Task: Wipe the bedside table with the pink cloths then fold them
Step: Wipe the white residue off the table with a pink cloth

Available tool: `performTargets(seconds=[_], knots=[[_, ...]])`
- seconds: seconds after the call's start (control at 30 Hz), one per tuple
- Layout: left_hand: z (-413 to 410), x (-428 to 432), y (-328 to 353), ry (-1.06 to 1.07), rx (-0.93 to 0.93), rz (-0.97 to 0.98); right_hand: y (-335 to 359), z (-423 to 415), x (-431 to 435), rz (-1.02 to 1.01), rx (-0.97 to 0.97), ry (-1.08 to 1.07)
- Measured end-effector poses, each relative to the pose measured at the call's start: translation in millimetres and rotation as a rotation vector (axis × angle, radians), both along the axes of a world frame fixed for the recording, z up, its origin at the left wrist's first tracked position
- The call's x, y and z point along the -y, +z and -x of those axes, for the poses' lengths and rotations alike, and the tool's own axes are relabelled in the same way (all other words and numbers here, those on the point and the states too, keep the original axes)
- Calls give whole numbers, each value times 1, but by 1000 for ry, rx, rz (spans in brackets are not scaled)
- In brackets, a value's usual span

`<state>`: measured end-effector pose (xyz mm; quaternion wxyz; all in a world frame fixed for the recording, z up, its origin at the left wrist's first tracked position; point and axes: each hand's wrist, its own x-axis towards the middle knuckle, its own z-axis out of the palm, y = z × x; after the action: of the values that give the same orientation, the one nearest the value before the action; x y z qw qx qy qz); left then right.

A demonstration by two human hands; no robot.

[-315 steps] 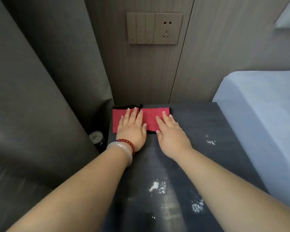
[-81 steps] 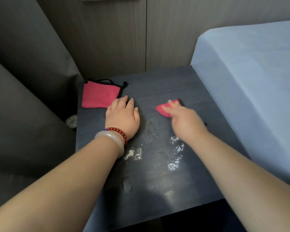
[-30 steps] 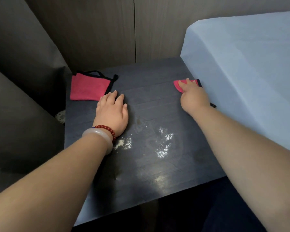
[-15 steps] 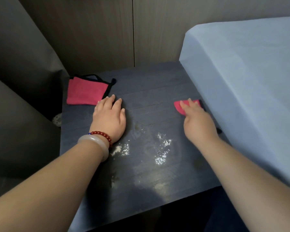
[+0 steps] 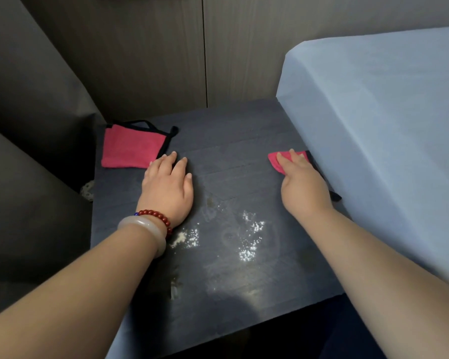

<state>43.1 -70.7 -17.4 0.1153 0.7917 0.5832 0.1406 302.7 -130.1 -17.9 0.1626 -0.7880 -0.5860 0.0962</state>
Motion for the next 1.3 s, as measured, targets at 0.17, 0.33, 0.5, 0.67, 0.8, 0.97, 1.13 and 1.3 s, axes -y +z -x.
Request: performTargets(seconds=[0.17,0.33,0.5,0.67,0.8,0.97,1.13,1.3], knots=[[0,0,-1,-2,-4,-4,15,-15,-56,104,28,-7],[1,0,-2,-1,18,-14,13,-14,-37,48,-18,-22],[1,-1,-2,-3,0,-1,-2,0,5,-48,-11,-13],[0,-1,0,-1,-3,9,13,-19,-52,85,3,-32],[0,-1,-1,6,9,4,16,-19,-55,87,-1,-39],[1,-1,0,2,11,7,1,7,24,-69,-38,-17],[0,-1,-1,-6,19,-7,-3,7,31,-51,-29,25],[0,-1,-3,5,21,-14,7,-32,-52,80,33,-35]])
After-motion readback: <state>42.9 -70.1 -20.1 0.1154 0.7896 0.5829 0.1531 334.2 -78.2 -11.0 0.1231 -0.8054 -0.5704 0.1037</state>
